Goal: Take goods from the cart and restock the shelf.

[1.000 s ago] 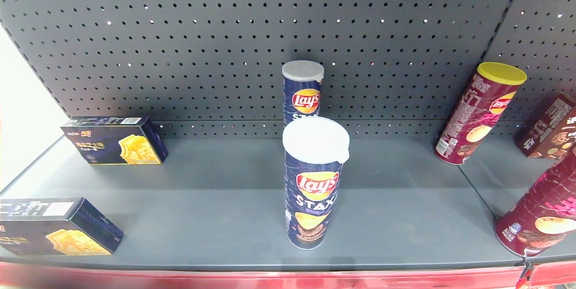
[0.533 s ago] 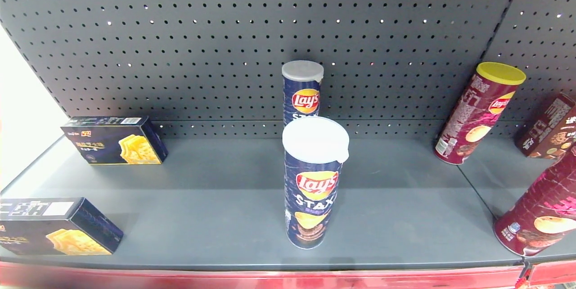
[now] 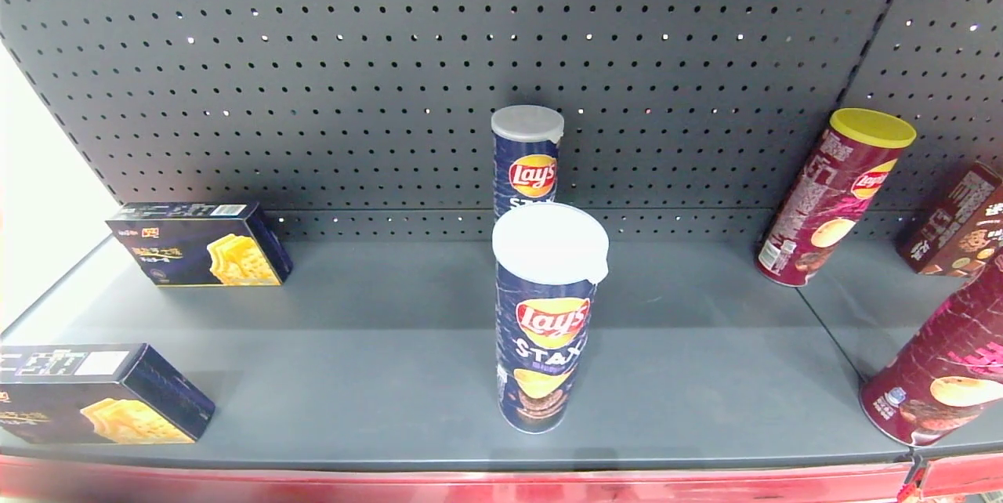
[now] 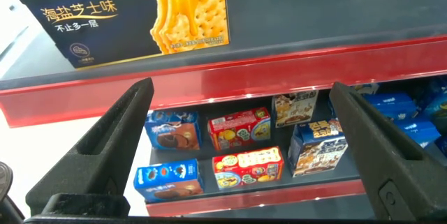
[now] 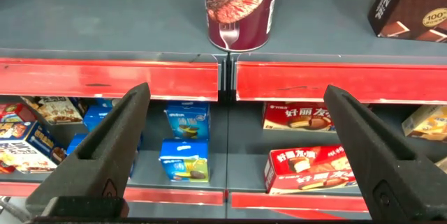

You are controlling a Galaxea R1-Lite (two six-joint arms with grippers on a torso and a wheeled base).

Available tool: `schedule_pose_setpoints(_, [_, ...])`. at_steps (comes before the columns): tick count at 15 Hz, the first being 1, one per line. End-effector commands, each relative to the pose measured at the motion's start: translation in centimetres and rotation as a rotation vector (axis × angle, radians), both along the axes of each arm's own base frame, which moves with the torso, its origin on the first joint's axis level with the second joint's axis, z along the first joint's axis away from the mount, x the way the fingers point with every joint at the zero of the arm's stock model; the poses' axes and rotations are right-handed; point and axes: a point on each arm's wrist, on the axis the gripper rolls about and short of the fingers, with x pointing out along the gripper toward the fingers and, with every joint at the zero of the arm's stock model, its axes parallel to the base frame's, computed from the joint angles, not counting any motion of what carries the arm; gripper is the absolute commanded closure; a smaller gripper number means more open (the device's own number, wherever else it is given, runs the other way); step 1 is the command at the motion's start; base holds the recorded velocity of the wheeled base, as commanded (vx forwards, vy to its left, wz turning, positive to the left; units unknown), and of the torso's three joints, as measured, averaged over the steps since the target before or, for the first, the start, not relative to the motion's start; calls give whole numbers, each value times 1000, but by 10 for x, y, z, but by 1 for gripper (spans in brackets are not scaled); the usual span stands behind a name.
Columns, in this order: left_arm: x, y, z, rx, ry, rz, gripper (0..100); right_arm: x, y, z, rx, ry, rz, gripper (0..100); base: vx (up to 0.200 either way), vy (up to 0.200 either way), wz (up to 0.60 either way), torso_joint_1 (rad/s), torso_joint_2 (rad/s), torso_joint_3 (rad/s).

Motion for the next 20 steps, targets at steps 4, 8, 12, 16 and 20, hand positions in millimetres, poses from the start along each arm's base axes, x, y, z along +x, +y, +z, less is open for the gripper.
schedule_pose_setpoints(4, [0, 0, 0, 0, 1, 1, 0, 0, 0, 0, 1, 2, 1, 0, 0, 0, 0, 0, 0, 0])
schedule_pose_setpoints(8, [0, 0, 0, 0, 1, 1, 0, 0, 0, 0, 1, 2, 1, 0, 0, 0, 0, 0, 0, 0])
schedule_pose_setpoints(12, [0, 0, 0, 0, 1, 1, 0, 0, 0, 0, 1, 2, 1, 0, 0, 0, 0, 0, 0, 0])
schedule_pose_setpoints(16, [0, 0, 0, 0, 1, 1, 0, 0, 0, 0, -1, 2, 1, 0, 0, 0, 0, 0, 0, 0])
schedule_pose_setpoints(20, [0, 0, 0, 0, 1, 1, 0, 0, 0, 0, -1, 2, 1, 0, 0, 0, 0, 0, 0, 0])
